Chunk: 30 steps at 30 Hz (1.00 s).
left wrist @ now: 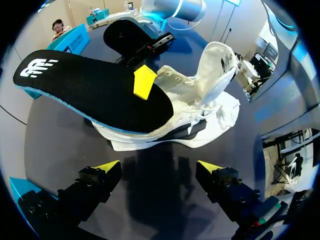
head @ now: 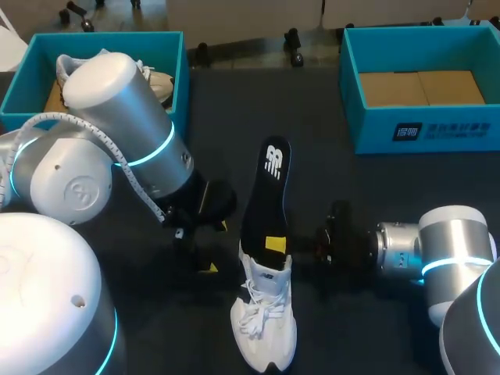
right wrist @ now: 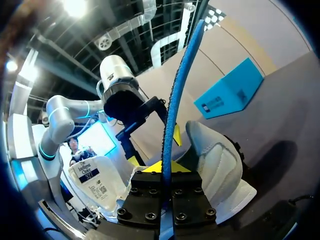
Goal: Take the shoe out of the shoebox, open the shoe tongue, remove and reinsert the insole, then place the shoe into the shoebox
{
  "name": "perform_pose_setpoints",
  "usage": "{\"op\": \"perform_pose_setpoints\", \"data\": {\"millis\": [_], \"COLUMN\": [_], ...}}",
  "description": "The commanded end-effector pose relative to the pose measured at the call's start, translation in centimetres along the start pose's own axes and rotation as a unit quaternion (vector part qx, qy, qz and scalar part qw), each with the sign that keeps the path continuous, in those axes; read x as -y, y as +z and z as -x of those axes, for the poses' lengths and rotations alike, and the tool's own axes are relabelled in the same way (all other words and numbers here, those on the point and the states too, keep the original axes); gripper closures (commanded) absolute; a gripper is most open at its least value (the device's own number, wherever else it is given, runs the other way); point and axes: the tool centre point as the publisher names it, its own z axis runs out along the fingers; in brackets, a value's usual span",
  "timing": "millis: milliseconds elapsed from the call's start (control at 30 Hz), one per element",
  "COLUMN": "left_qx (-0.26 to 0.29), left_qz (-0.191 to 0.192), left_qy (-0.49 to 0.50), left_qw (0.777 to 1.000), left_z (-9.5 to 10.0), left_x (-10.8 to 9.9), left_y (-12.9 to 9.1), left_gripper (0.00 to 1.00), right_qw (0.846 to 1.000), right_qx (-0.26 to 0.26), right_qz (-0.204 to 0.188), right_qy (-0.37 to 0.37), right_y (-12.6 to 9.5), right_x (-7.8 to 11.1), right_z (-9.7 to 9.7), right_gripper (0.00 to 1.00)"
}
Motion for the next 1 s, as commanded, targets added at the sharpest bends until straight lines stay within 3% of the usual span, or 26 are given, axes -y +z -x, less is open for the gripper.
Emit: {"op": "perform_pose_setpoints", "data": {"millis": [33,567,733,1000], "left_qx": [0.001,0.001,0.001,0.001], "left_qz": [0.0,0.0,0.0,0.0], "left_qy": [0.0,0.0,0.0,0.0], "left_qw": [1.0,1.0,1.0,1.0], "left_z": [0.0,0.0,0.0,0.0], "left_x": [0.0,0.0,0.0,0.0], "left_y": [0.1,0.1,0.1,0.1], "left_gripper": [0.0,0.0,0.0,0.0], "right_qw": [1.0,1.0,1.0,0.999], "right_qx": [0.001,-0.001,0.0,0.002], "right_qz": [-0.006,-0.023,-0.026,-0.033], "right_qy": [0.006,0.012,0.01,0.004], "right_y": [0.0,0.6,0.6,1.0], "right_x": [1.2,1.1,0.9,0.2], "right_z": [-0.1,-0.2,-0.5,-0.6], "right_gripper": [1.0,1.0,0.87,0.82]}}
